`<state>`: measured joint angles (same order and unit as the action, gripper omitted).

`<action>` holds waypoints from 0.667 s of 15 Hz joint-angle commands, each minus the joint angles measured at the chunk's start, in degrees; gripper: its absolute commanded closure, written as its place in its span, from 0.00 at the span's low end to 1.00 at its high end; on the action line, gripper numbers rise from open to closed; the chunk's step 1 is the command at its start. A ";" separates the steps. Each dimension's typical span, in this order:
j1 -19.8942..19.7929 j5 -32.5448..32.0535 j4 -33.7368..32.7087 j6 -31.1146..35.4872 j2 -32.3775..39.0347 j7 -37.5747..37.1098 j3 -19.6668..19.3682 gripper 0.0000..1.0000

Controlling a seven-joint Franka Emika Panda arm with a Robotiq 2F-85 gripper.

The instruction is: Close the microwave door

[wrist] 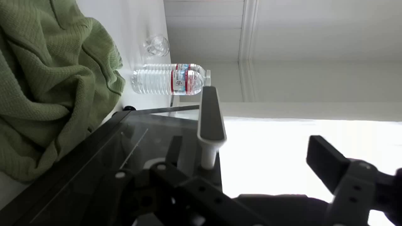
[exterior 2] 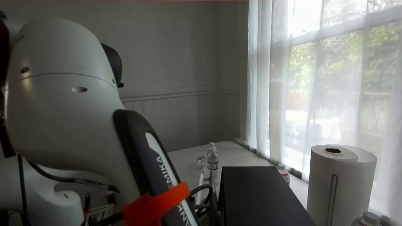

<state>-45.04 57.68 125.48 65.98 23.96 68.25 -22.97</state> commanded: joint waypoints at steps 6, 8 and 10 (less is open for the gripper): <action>0.78 -3.23 1.08 2.44 -1.54 -0.94 -1.72 0.00; 1.70 -6.59 3.17 7.06 -4.21 -2.61 -3.26 0.00; 2.29 -9.89 5.95 11.71 -7.54 -3.74 -4.72 0.00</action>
<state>-44.06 52.11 126.47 71.76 22.92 67.33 -25.20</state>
